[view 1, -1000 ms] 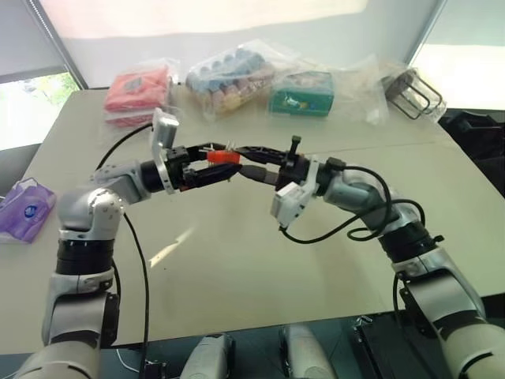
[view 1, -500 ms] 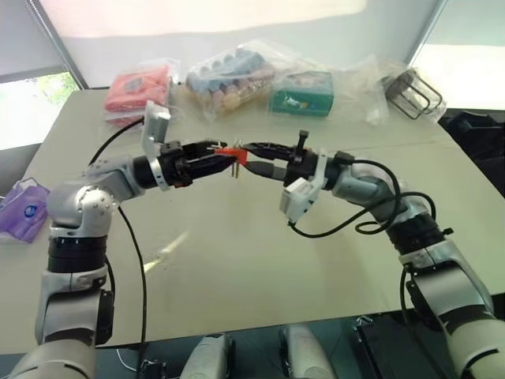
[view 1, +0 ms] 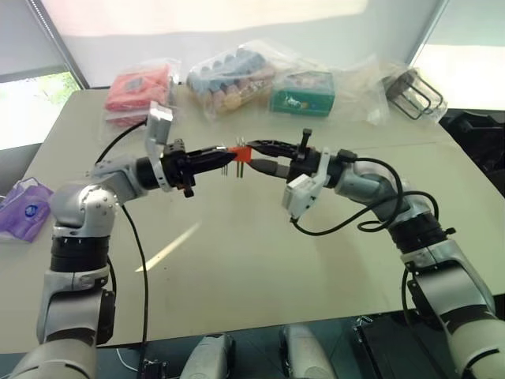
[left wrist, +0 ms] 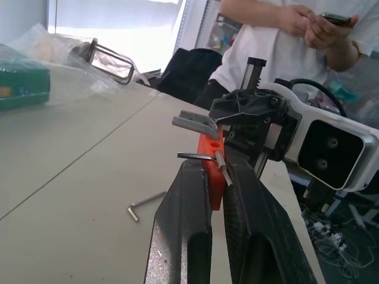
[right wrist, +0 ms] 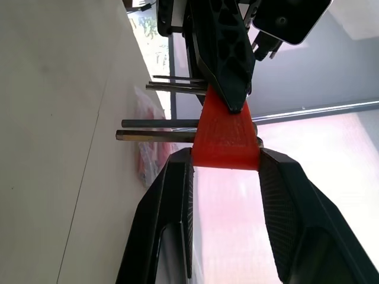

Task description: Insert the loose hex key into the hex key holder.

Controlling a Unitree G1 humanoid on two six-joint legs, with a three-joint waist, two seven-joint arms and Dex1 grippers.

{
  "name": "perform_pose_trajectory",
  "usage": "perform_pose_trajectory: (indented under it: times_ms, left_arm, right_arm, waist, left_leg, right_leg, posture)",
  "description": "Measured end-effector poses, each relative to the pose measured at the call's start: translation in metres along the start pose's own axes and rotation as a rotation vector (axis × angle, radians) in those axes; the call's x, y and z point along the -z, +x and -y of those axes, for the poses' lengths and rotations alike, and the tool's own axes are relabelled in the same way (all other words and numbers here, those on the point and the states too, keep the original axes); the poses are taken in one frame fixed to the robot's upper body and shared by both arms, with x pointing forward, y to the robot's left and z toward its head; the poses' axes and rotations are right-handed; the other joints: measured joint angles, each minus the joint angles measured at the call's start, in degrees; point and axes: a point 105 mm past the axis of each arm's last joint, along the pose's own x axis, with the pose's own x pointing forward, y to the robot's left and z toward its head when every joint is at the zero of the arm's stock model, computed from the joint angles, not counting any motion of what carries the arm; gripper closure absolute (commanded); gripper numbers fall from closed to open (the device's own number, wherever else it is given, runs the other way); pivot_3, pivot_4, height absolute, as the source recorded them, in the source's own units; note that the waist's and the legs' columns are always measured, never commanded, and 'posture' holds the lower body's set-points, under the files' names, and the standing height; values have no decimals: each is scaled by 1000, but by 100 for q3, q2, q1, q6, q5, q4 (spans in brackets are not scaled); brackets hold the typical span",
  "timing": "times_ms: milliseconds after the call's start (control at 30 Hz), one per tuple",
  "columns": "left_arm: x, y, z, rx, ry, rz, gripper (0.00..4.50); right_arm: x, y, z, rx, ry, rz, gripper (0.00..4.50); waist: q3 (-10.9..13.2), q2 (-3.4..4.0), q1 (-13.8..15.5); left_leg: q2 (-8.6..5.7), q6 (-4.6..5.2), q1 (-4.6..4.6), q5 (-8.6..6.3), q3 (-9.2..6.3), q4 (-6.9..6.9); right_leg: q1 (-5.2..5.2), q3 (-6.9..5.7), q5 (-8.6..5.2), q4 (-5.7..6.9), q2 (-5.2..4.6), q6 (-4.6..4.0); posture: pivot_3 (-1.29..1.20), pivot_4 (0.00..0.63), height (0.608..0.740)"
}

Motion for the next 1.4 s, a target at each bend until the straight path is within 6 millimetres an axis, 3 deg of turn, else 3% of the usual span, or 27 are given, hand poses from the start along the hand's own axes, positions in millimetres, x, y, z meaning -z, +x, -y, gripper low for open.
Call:
perform_pose_trajectory:
  times_ms: [233,367,467,567,633,733,800,1100,1300,1400]
  left_arm:
    - [6,5,-1,-3,-12,-13,4500]
    - [3,7,0,-27,39,-6,4500]
    - [1,7,2,-68,100,11,4500]
    - [0,6,3,-119,178,26,4500]
    - [-1,7,4,-159,227,54,4500]
    - [-8,12,8,-198,280,121,4500]
    - [-14,13,9,-217,299,160,4500]
    - [-17,2,5,-295,173,330,4500]
    - [-11,1,5,-298,159,317,4500]
    - [-9,4,5,-293,158,306,4500]
  right_arm:
    - [-1,1,0,-17,9,-2,21]
    - [1,0,-1,-36,26,-13,21]
    - [16,-5,-2,-65,121,-96,21]
    - [45,-19,-15,-103,378,-285,21]
    - [66,-39,-39,-171,652,-454,21]
    - [75,-67,-74,-290,950,-637,21]
    - [74,-76,-84,-334,1048,-702,21]
    - [79,-84,-114,-316,1382,-866,21]
    - [94,-84,-115,-237,1462,-918,21]
    - [99,-82,-115,-217,1458,-928,900]
  waist:
    - [0,0,3]
    - [0,0,1]
    - [0,0,4]
    - [0,0,29]
    - [0,0,63]
    - [1,1,152]
    - [2,2,155]
    - [2,1,164]
    - [2,1,168]
    - [2,1,164]
  left_leg:
    - [0,0,0,0,0,1]
    - [0,0,0,0,0,0]
    - [1,0,0,0,0,2]
    - [2,1,1,-1,-2,3]
    - [1,3,-1,-1,-2,7]
    - [1,4,-6,-1,0,12]
    - [1,4,-6,-2,3,11]
    - [1,3,-6,-2,5,13]
    - [0,3,-5,-2,6,13]
    - [-1,3,-4,-1,6,14]
  right_leg:
    - [0,0,0,0,0,0]
    - [0,1,0,0,-1,0]
    - [2,1,0,-1,-1,0]
    - [10,1,0,-8,-2,0]
    - [13,1,0,-11,-4,0]
    - [9,1,0,-14,-4,0]
    - [8,2,0,-15,-4,0]
    - [8,2,0,-15,-6,0]
    - [10,2,0,-16,-6,0]
    - [11,2,0,-15,-6,0]
  posture:
    - [0,150,740]
    - [0,150,740]
    - [0,150,740]
    - [0,150,740]
    - [0,150,740]
    - [0,150,740]
    - [0,150,740]
    - [0,150,740]
    - [0,150,740]
    - [0,150,740]
